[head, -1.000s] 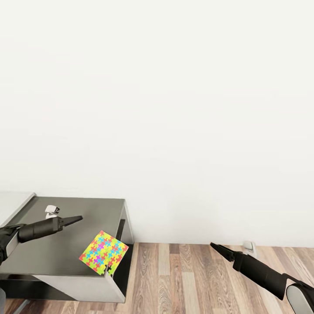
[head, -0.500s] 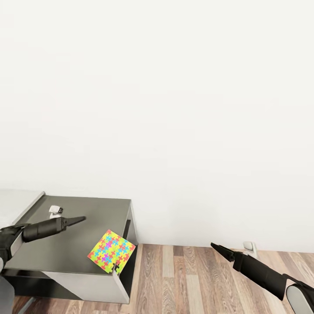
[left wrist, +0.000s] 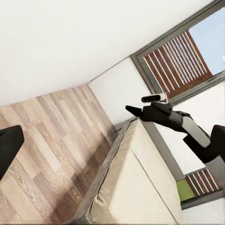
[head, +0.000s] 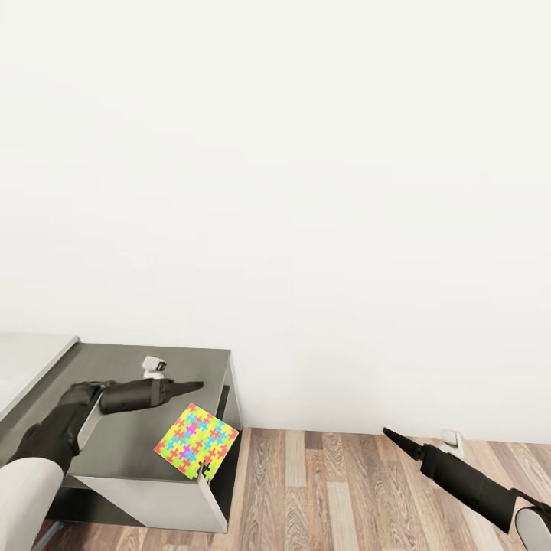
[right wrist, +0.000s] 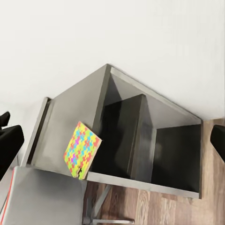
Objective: Put all the toys in the child's room - the three board games (two on the bed and one on the table), the two jigsaw puzzles on the table, and the tennis ball on the table - inside the toy box on the table in the child's room.
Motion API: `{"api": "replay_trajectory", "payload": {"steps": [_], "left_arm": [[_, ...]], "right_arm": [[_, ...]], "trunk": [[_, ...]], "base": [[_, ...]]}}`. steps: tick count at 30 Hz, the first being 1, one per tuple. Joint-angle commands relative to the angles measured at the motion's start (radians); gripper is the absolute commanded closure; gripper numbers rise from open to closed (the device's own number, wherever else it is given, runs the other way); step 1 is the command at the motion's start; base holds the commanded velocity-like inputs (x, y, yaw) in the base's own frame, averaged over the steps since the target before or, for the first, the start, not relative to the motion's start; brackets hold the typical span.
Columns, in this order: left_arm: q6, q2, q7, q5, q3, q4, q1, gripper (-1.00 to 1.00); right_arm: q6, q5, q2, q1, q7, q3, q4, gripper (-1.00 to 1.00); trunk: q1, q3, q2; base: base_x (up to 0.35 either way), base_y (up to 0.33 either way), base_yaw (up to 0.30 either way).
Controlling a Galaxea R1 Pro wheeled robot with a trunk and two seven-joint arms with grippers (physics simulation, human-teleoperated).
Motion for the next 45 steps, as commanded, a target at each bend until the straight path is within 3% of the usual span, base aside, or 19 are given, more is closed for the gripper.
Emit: {"api": "replay_trajectory", "payload": {"steps": [1,14,18,23,25,28,33,40,45], "left_arm": [[0.012,-0.001,-0.004,0.000,0.000,-0.004,0.002,-1.00],[0.012,0.006,-0.004,0.003,0.006,-0.021,0.015,-1.00],[0.013,0.007,-0.004,0.004,0.006,-0.027,0.016,-1.00],[0.018,0.007,-0.004,0.006,0.004,-0.043,0.018,-1.00],[0.020,0.006,-0.004,0.007,0.003,-0.063,0.026,-1.00],[0.035,0.003,-0.004,0.008,0.001,-0.138,0.061,-1.00],[0.098,0.001,-0.004,0.007,0.006,-0.258,0.114,-1.00],[0.117,0.002,-0.004,0.007,0.008,-0.285,0.127,-1.00],[0.117,0.004,-0.004,0.006,0.009,-0.290,0.128,-1.00]], "right_arm": [[0.006,-0.004,0.000,-0.001,0.001,-0.001,0.000,-1.00],[0.004,-0.002,0.001,-0.007,-0.002,-0.001,0.022,-1.00],[0.000,0.001,0.001,-0.020,-0.004,0.002,0.087,-1.00],[-0.007,0.001,0.004,-0.090,-0.047,0.011,0.214,-1.00],[-0.006,0.001,0.017,-0.126,-0.085,0.030,0.275,-1.00],[-0.005,0.002,0.061,-0.193,-0.141,0.098,0.363,-1.00],[-0.008,0.002,0.123,-0.268,-0.170,0.201,0.448,-1.00],[-0.018,0.004,0.193,-0.357,-0.175,0.237,0.545,-1.00],[-0.081,0.006,0.201,-0.410,-0.168,0.242,0.672,-1.00]], "trunk": [[0.001,-0.002,-0.002],[0.001,-0.002,-0.002],[0.001,-0.002,-0.002],[0.001,-0.002,-0.002],[0.001,-0.002,-0.002],[0.001,-0.002,-0.002],[0.001,-0.002,-0.002],[0.001,-0.002,-0.002],[0.001,-0.002,-0.002]], "base": [[0.000,0.000,0.000],[0.000,0.000,0.000],[0.000,0.000,0.000],[0.000,0.044,0.000],[0.000,0.177,0.000],[0.000,0.200,0.000],[0.000,0.064,0.000],[0.000,0.071,0.000],[0.000,0.099,0.000]]}}
